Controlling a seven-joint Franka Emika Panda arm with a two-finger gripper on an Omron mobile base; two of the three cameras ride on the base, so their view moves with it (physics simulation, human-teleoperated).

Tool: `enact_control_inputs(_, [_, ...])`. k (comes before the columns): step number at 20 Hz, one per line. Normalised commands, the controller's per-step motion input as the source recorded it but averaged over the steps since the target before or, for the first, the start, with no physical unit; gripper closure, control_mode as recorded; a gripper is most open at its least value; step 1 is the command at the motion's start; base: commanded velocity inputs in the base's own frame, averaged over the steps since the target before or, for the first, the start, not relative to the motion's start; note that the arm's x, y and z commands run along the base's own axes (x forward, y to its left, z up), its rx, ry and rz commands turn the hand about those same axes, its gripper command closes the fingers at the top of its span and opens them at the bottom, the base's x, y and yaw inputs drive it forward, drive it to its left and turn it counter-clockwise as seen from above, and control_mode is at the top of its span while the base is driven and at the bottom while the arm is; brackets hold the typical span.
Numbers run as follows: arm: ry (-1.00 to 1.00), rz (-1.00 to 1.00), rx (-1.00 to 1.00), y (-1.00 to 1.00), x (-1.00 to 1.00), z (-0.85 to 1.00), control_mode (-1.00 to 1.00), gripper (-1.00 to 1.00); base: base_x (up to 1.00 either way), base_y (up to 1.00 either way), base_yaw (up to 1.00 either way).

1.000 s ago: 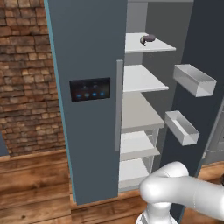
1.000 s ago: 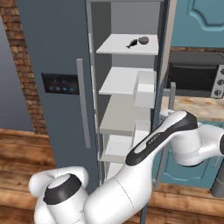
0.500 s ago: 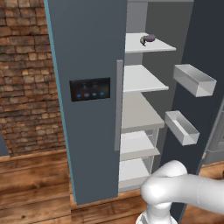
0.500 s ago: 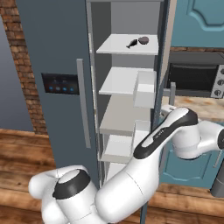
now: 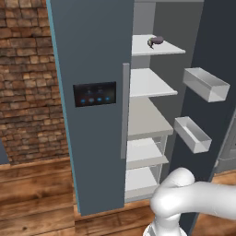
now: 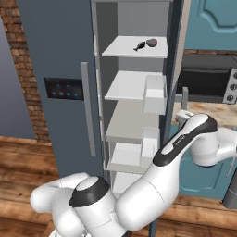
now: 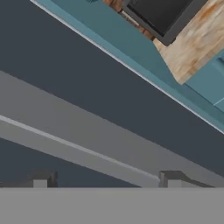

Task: Pick up the frozen fish from the freezer, place it on any shelf in the fridge, and close the fridge and freezer doors when done.

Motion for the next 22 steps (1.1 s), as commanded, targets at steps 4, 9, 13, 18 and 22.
enact_control_inputs(4, [0.0, 0.07, 0.06, -0.2, 0.31, -0.1, -1.0, -1.0, 0.0, 0.0, 0.0])
enact_control_inputs(9, [0.0, 0.05, 0.03, 0.16, 0.45, -0.08, -1.0, -1.0, 0.0, 0.0, 0.0])
enact_control_inputs(13, [-0.02, 0.01, 0.07, 0.59, 0.71, -0.08, -1.0, -1.0, 0.0, 0.0, 0.0])
enact_control_inputs(18, [-0.03, 0.0, 0.05, 0.91, 0.68, -0.09, -1.0, -1.0, 0.0, 0.0, 0.0])
enact_control_inputs(22, [-0.03, 0.0, 0.06, 1.0, 0.67, -0.03, -1.0, -1.0, 0.0, 0.0, 0.0])
